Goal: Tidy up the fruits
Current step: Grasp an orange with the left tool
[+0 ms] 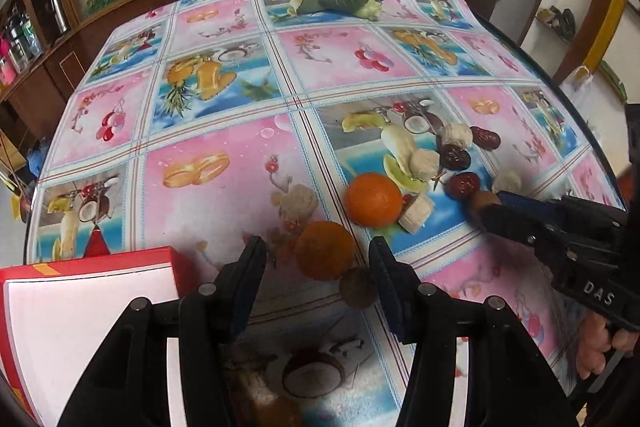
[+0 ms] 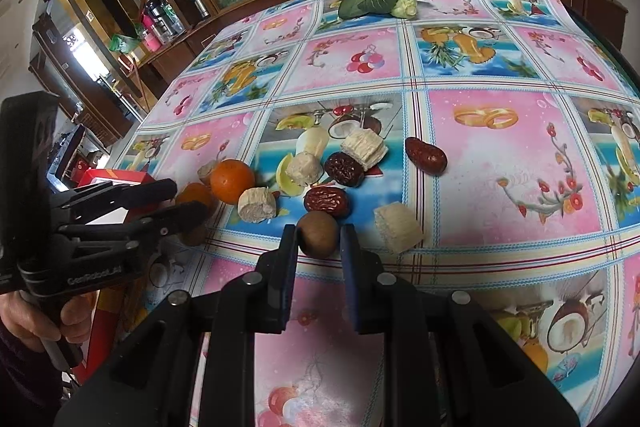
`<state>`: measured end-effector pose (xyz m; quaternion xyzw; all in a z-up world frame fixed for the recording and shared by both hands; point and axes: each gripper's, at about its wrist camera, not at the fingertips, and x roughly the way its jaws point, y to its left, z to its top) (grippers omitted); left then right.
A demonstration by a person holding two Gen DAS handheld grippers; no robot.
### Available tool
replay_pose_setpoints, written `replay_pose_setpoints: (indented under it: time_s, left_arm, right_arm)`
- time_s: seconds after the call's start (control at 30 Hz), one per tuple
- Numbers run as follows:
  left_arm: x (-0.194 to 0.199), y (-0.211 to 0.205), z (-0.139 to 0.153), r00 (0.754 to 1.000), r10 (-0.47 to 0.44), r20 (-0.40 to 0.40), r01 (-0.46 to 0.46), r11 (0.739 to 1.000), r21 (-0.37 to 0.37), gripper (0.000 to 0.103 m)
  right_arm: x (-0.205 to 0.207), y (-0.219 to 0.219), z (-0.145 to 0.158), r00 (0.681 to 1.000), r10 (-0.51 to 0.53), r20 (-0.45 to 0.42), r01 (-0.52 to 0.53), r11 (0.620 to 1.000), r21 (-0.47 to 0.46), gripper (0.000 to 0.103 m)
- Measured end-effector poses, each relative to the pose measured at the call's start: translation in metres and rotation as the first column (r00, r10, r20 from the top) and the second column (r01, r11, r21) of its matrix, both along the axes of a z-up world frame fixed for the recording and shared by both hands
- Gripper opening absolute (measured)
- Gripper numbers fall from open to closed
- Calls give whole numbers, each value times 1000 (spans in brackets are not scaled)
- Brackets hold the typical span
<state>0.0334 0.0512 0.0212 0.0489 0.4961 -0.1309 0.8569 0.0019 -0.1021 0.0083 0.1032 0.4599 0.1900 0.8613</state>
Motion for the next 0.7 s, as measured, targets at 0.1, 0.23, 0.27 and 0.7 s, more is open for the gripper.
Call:
replay_pose_setpoints:
  time_s: [0.1, 0.23, 0.27, 0.7]
  left_arm:
    - [5, -2, -9, 999, 6, -41, -7, 1000, -30, 53]
    - [7, -1, -9, 999, 23, -41, -25, 998, -50, 48]
    - [7, 0, -8, 999, 26, -43, -28, 998, -59, 43]
    - [-4, 2, -3, 998, 43, -37, -46, 995, -87, 30]
  right_arm:
    - [1, 0, -1, 1000, -1, -5, 1, 1000, -2, 24]
    - [1, 1, -2, 1000, 2, -10, -2, 1000, -5, 24]
    - [1, 1, -2, 1000, 3, -10, -3, 1000, -5, 24]
    - [1, 2, -3, 1000, 5, -7, -5, 1000, -7, 24]
